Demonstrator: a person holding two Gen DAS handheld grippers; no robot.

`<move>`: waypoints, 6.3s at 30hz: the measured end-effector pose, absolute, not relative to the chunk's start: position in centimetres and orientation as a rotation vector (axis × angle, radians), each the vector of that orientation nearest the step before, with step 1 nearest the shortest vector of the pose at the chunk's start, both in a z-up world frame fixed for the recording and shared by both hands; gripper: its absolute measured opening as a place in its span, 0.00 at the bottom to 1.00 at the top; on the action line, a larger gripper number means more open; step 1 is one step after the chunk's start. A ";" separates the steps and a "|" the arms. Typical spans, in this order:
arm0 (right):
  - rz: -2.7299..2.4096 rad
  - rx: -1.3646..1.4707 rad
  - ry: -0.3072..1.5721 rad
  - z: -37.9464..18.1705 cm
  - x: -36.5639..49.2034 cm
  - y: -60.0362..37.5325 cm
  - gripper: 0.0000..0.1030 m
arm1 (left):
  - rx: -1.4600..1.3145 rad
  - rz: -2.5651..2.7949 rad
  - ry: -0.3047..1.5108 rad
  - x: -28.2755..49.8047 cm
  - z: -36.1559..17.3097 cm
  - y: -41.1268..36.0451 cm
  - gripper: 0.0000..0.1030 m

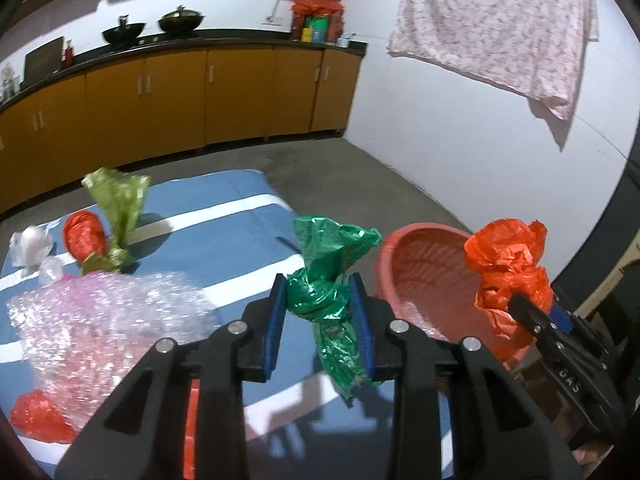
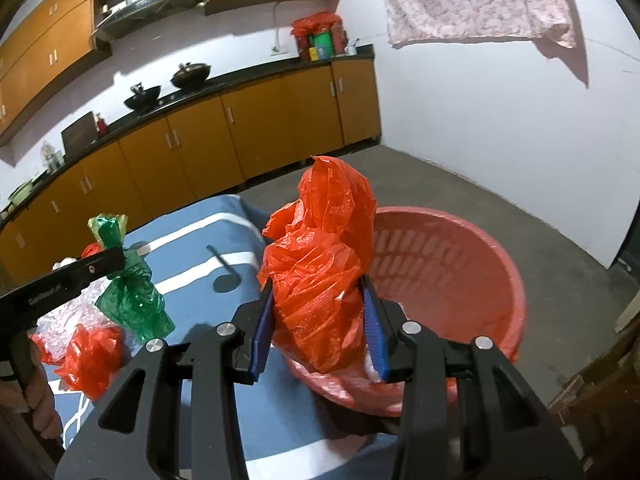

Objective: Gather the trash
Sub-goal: 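Grasp green bag with left tool while right tool carries red bag to basket, then open both tools over the red basket to drop the green and red bags, then return to the table and grasp another red bag with the right tool, then grasp bubble wrap with left tool while right tool carries red bag to basket, then carry bubble wrap to basket with left tool while right tool holds red bag above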

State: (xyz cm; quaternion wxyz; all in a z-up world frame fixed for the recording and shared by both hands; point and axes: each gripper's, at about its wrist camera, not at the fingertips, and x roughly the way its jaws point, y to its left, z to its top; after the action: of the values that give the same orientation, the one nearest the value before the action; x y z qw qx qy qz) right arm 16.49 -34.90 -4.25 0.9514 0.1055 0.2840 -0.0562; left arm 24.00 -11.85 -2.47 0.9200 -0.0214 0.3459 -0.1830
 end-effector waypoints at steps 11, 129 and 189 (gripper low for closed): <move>-0.239 0.247 0.529 -3.5 14.9 -38.8 0.40 | -0.024 -0.524 0.692 22.7 -2.6 -18.5 0.31; 0.265 -0.038 0.572 -2.4 13.6 -17.8 0.09 | -0.134 -0.029 0.636 17.2 -3.7 4.5 0.78; -0.136 0.216 0.543 -3.3 11.7 -35.3 0.09 | 0.011 -0.266 0.803 20.9 -8.0 -10.3 0.06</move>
State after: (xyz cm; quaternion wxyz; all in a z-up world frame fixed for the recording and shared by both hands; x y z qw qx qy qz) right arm 11.74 -35.33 -3.34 0.9554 0.1064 0.2672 -0.0671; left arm 20.93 -10.32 -8.02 0.9118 0.0056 0.3898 -0.1290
